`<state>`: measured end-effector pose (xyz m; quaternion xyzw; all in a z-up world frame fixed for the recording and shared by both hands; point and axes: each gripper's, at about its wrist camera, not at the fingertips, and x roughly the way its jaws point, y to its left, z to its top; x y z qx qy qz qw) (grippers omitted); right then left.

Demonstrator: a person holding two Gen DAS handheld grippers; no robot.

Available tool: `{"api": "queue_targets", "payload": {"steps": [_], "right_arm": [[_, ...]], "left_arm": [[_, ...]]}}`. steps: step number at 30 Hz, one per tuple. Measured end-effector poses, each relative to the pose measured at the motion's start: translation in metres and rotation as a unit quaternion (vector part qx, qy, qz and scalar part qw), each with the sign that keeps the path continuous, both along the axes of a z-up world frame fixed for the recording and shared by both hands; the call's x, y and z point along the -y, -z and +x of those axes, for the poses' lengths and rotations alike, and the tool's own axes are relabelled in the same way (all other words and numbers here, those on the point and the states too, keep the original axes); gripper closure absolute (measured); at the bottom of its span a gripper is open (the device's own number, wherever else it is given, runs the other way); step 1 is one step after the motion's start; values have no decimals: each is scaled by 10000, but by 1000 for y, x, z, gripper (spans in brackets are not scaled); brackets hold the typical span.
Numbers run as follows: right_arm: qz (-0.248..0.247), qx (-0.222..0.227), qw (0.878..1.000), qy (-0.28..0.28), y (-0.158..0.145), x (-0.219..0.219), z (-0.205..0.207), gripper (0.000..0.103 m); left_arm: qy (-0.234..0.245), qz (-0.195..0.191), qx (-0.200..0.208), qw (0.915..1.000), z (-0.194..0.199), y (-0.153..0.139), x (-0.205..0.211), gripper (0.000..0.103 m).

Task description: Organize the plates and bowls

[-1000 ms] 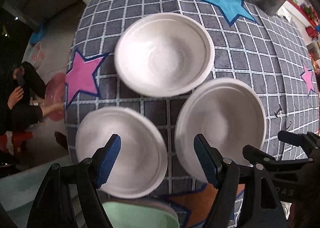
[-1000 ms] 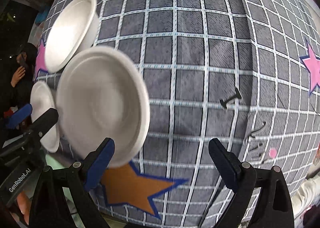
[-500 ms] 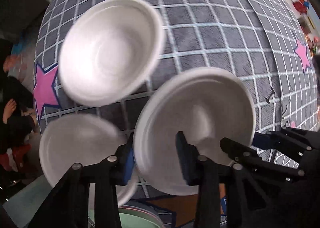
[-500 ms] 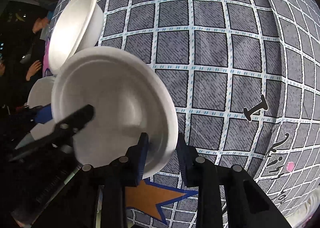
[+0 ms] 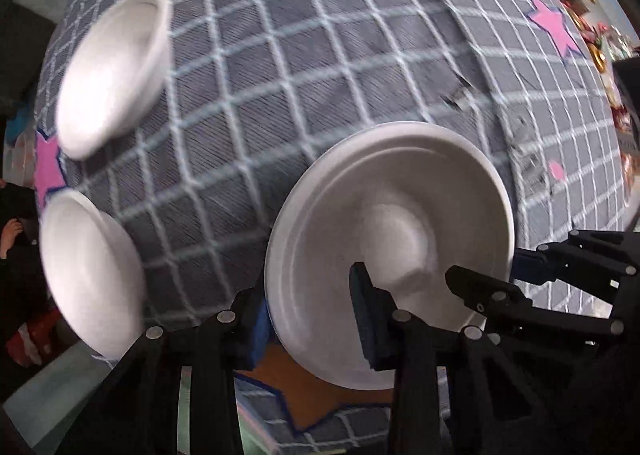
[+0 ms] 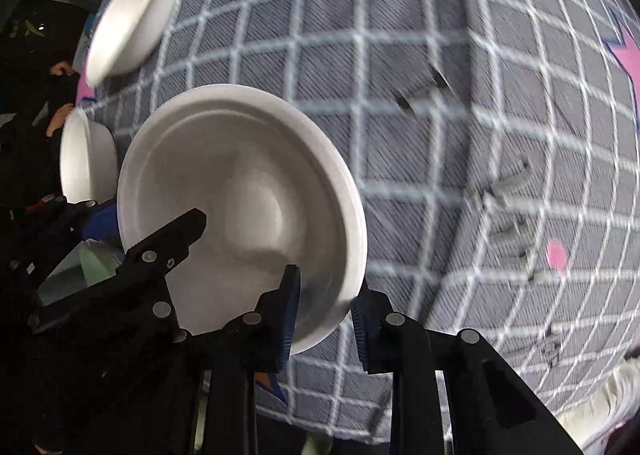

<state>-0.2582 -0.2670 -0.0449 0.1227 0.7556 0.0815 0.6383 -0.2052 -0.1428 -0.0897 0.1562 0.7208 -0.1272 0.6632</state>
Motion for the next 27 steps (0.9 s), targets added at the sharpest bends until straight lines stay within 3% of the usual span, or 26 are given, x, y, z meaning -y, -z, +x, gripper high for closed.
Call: {"api": "queue_targets", "payload": {"steps": [10,15,18,20,21,23,25,27], "right_arm": [[-256,-372,9990,36,9,34,-69,75],[-438,-431,9981,41,11,47,-96,75],[-500,-428,9978,111,11,56,-105,75],[-548,-399,9975,190,10,70,-116,75],[-565,-379,9974,227,11,80,-129,74],[-595,-347,9971,335,13,81,-127,63],[-724,-265,9962,395,7,101,-131,32],[-705,-172,9961,497,3,121,-120,29]], "left_arm": [[502,-154,-370,9979,-76,10,38,64],[761,-236,-371,9961,-119,11,63,63],[816,-163,-223,9963,-137,9,77,49],[801,-134,-37,9967,-145,0,82,28],[776,-156,8,9969,-142,-8,92,26],[674,-194,73,9975,-142,-16,88,24],[566,-244,75,9981,-147,-21,82,23],[488,-272,77,9984,-151,-25,75,23]]}}
